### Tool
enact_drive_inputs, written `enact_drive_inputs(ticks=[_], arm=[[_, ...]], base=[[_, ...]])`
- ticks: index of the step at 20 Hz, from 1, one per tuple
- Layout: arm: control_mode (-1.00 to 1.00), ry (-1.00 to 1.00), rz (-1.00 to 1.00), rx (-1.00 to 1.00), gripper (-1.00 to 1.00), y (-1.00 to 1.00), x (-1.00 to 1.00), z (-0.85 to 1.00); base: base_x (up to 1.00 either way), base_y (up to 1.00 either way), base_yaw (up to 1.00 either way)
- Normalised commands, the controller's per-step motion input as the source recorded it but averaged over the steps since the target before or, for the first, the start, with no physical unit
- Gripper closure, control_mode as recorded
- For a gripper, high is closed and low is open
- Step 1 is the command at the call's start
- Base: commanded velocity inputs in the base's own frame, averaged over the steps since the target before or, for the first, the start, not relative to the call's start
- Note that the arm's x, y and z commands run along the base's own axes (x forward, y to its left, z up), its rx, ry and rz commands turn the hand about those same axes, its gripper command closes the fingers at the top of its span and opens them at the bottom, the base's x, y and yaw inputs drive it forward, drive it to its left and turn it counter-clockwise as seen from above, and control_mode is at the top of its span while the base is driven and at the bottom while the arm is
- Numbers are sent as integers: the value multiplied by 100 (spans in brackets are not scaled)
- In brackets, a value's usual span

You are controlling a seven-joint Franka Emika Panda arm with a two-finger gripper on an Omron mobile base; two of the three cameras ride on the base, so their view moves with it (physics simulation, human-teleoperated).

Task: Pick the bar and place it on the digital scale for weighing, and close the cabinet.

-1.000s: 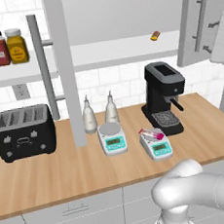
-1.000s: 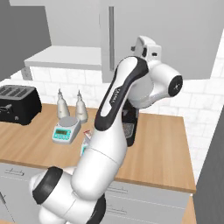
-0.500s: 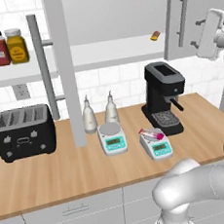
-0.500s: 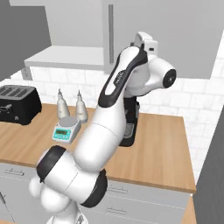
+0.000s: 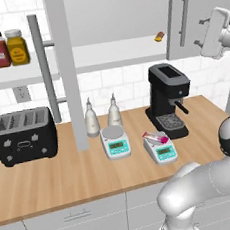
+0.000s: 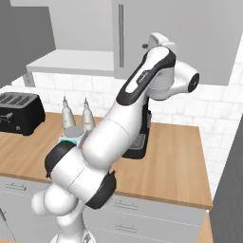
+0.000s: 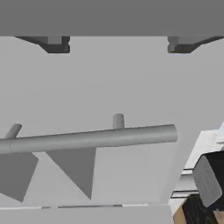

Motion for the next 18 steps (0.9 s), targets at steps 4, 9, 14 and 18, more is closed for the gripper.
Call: enact_drive_inputs(ticks=[4,9,14,18], arm=[[-100,-46,-7,1,-100,14,-93,0],[-100,-49,-37,6,-100,33,-100,-12],[-100,-16,-44,21,-100,0,-100,2],[-100,-1,-31,29,-100,0,-100,1]], base=[[0,0,0],[0,0,0],[0,0,0],[0,0,0]])
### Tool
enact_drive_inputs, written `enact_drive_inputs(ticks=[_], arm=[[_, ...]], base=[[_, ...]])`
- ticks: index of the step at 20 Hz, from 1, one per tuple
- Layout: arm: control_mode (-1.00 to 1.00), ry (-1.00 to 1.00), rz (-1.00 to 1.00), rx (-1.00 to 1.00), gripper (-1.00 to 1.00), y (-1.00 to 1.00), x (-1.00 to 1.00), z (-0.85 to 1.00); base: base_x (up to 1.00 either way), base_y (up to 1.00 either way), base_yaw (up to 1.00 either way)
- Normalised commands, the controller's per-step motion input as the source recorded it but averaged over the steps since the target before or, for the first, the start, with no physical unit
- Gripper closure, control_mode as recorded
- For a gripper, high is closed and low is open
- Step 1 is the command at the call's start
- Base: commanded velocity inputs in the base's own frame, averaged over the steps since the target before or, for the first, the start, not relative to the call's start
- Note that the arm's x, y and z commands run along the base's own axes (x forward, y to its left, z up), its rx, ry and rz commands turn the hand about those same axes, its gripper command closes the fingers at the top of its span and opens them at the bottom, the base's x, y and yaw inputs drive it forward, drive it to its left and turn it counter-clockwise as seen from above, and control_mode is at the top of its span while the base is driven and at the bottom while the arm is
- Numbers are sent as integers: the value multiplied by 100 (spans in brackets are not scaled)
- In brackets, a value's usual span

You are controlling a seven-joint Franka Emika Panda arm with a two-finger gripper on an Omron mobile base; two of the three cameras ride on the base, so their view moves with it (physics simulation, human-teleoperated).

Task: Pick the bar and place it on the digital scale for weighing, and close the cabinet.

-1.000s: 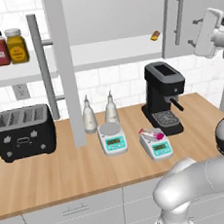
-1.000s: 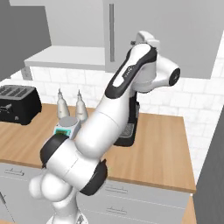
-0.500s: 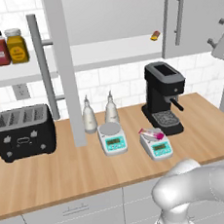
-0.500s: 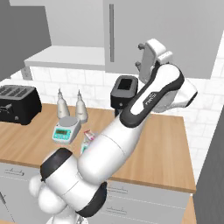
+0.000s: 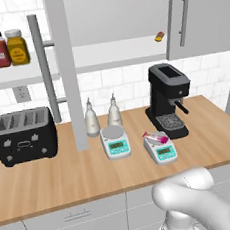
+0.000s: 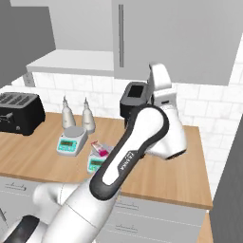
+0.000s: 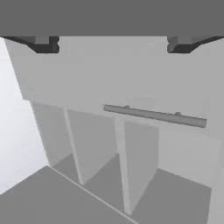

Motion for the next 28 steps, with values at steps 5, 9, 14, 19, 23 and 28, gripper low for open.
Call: enact_drive_inputs(ticks=[5,9,14,19,23,28], arm=[[-100,0,-18,31,-100,1,-100,6],[-100,0,-14,33,-100,4,-88,0],[-100,0,-9,31,-100,29,-67,-1],[-100,0,-4,21,-100,66,-50,-2],[-100,-1,0,-2,-100,41,-61,10],[-100,5,13,-27,-100,90,-86,19]], base=[[0,0,0],[0,0,0],[0,0,0],[0,0,0],[0,0,0],[0,0,0]])
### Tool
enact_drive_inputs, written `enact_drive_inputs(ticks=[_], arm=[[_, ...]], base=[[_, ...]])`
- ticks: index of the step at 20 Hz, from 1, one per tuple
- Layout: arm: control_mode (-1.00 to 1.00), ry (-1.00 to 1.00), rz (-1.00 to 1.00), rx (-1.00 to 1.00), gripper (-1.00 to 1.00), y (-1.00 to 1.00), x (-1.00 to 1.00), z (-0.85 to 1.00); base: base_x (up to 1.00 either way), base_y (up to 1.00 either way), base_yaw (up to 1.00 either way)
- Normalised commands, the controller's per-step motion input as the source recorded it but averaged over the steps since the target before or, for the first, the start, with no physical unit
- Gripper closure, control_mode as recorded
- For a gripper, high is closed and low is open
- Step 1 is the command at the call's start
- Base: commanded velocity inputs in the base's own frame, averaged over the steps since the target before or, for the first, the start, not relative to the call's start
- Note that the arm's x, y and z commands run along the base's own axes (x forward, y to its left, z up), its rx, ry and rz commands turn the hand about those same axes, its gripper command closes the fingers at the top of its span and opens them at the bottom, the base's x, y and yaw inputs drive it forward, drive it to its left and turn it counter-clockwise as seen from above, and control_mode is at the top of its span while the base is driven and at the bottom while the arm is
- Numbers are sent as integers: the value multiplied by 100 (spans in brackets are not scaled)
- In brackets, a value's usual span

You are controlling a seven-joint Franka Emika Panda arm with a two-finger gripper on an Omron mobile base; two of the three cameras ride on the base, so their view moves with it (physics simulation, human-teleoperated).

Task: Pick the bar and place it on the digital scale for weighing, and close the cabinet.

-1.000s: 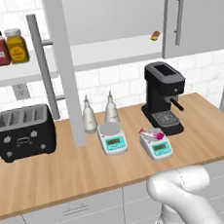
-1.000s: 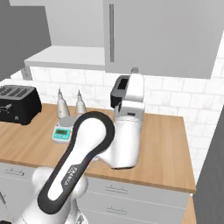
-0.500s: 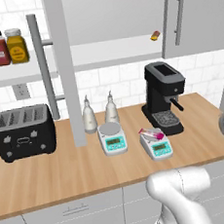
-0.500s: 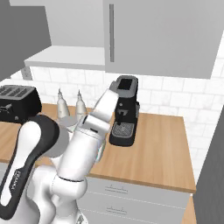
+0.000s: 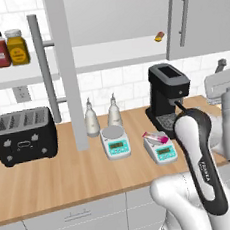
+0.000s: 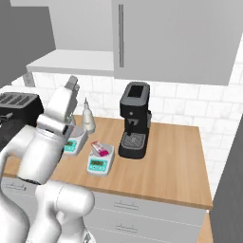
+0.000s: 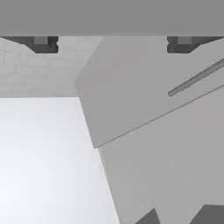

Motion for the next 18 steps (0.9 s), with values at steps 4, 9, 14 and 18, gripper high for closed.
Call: enact_drive_inputs(ticks=[4,9,14,18], arm=[[-100,12,20,-28,-100,86,-99,6],[-100,14,11,-22,-100,1,-100,18],[-100,12,8,-21,-100,25,-100,6],[-100,5,0,-13,-100,21,-100,38]], base=[[0,0,0],[0,0,0],[0,0,0],[0,0,0]])
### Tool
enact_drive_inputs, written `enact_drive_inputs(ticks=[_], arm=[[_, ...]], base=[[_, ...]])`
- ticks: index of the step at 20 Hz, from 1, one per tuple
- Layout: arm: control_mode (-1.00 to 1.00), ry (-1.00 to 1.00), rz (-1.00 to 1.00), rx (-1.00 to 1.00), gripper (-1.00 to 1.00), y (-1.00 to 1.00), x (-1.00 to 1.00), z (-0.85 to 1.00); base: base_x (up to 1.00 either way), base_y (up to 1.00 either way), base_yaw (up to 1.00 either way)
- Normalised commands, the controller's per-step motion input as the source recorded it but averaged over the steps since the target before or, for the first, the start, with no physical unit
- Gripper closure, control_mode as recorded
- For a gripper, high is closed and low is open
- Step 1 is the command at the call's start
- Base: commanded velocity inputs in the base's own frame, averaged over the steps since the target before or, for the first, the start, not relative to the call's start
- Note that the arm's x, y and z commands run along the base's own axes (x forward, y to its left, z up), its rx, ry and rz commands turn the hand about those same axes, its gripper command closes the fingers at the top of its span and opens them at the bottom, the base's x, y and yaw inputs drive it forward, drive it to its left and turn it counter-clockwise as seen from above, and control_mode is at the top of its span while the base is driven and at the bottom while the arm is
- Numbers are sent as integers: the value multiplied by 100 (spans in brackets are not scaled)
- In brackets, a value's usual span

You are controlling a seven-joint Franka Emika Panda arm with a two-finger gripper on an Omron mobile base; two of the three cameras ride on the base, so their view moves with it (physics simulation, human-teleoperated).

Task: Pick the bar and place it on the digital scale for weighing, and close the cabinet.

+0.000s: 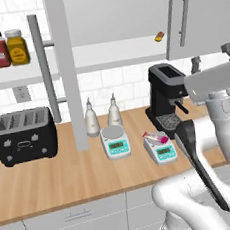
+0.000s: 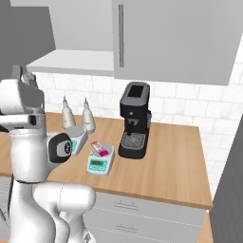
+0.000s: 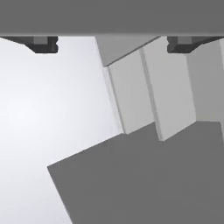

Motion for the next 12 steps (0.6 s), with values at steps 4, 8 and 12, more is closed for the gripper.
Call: enact_drive_inputs(ticks=[4,8,12], arm=[[-100,4,-6,-20,-100,0,-100,69],[-100,24,-10,-16,-100,62,-100,16],[-100,2,-17,6,-100,100,-100,-46]], base=[[0,0,0],[0,0,0],[0,0,0]])
